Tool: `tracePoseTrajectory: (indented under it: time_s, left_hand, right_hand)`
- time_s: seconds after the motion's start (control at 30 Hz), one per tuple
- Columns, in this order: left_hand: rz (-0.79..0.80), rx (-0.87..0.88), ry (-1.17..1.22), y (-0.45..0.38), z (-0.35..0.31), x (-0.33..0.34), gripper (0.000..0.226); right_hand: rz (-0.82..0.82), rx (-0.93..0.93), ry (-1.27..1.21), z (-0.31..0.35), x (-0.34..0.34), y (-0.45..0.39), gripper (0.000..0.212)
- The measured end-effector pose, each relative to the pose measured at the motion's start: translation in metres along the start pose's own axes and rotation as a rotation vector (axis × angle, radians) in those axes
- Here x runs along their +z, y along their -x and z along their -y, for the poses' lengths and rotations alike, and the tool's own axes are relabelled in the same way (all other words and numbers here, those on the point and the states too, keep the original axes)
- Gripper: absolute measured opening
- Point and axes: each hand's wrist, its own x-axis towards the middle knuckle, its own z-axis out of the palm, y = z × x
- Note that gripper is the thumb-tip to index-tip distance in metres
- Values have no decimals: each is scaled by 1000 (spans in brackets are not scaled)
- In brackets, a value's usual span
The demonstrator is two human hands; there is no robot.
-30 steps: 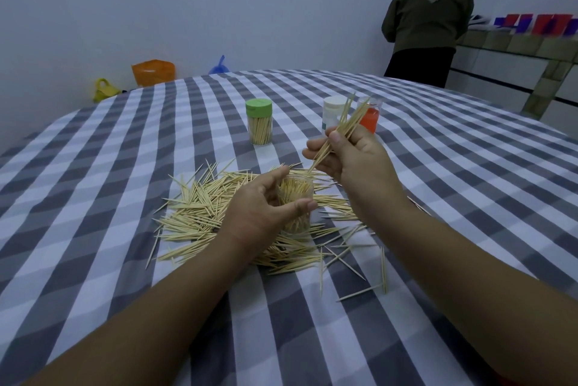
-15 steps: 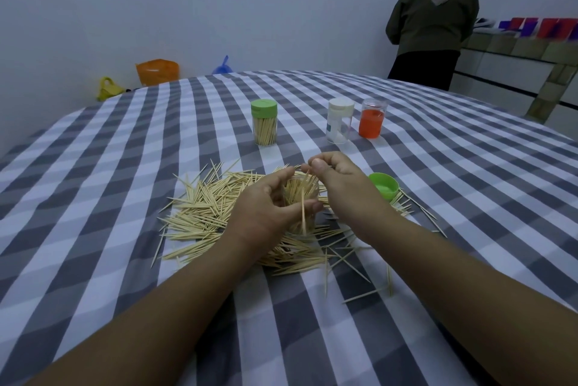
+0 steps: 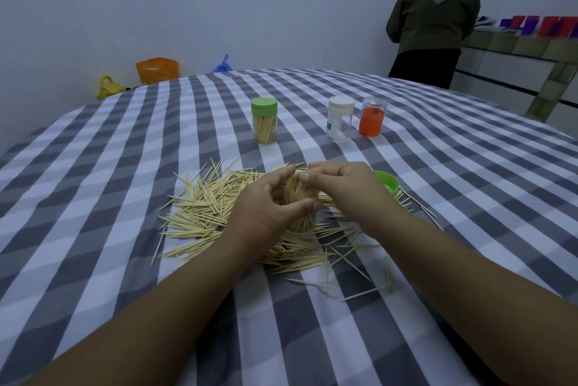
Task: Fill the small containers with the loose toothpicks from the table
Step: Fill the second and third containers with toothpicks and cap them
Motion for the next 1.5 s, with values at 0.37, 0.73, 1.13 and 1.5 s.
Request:
tracePoseTrajectory:
  time_s: [0.37, 0.73, 1.13, 1.5]
  left_hand:
    - [5, -6, 15, 1, -1, -1, 92]
    - [6, -6, -11, 0, -1, 0, 88]
    - [8, -7, -42, 0, -1, -1, 90]
    - [13, -10, -12, 1, -4, -1, 89]
  right_hand:
    - [139, 22, 301, 6, -38, -8, 29]
    - [481, 192, 1281, -1, -75, -9, 61]
    - [257, 97, 890, -19, -62, -20, 50]
    - [324, 59, 1095, -28, -44, -18, 38]
